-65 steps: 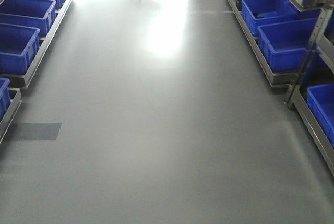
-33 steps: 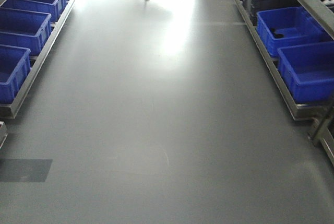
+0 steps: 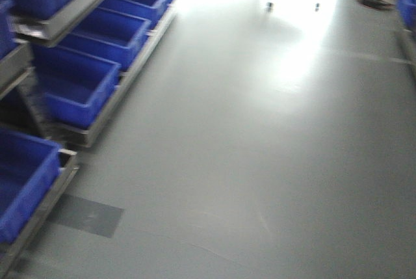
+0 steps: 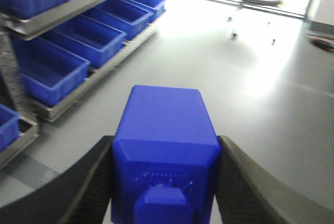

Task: Pour parts from conveyor to right shelf
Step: 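Drive down the aisle toward the shelf of blue bins, then stop facing the empty blue bin on the shelf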

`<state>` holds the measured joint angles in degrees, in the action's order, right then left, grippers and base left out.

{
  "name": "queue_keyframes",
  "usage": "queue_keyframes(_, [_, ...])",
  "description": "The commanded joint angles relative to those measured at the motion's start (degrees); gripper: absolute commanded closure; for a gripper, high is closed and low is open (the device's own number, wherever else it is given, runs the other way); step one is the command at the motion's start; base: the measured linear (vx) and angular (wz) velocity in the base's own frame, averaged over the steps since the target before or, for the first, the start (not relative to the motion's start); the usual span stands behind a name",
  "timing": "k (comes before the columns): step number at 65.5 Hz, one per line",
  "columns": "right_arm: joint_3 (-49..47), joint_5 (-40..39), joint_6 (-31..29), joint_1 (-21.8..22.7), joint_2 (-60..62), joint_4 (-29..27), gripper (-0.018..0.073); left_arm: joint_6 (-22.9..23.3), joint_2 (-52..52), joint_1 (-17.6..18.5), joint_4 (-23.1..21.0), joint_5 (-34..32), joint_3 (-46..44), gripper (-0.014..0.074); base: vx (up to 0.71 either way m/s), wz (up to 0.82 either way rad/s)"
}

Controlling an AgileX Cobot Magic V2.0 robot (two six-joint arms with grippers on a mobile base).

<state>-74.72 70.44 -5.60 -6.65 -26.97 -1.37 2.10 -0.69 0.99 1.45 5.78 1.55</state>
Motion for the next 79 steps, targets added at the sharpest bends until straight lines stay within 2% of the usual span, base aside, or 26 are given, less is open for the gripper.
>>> queue_keyframes(1, [-1.1, -4.76, -0.04, 0.02, -0.93, 0.17, 0.0564, 0.49, -0.67, -0.18, -0.35, -4.55, -1.49, 0.0603, 0.35, 0.85])
queue_keyframes(47, [-1.1, -4.76, -0.04, 0.02, -0.93, 0.22, 0.0564, 0.49, -0.21, 0.52, -0.35, -4.55, -1.49, 0.0603, 0.29, 1.03])
queue_keyframes(54, [-1.1, -4.76, -0.04, 0.02, -0.93, 0.22, 0.0564, 0.49, 1.91, 2.12, -0.35, -4.55, -1.49, 0.0603, 0.24, 0.83])
queue_keyframes(79, [-1.1, -4.76, -0.04, 0.02, -0.93, 0.22, 0.0564, 0.49, 2.12, 2.11, -0.35, -4.55, -1.49, 0.0603, 0.18, 0.65])
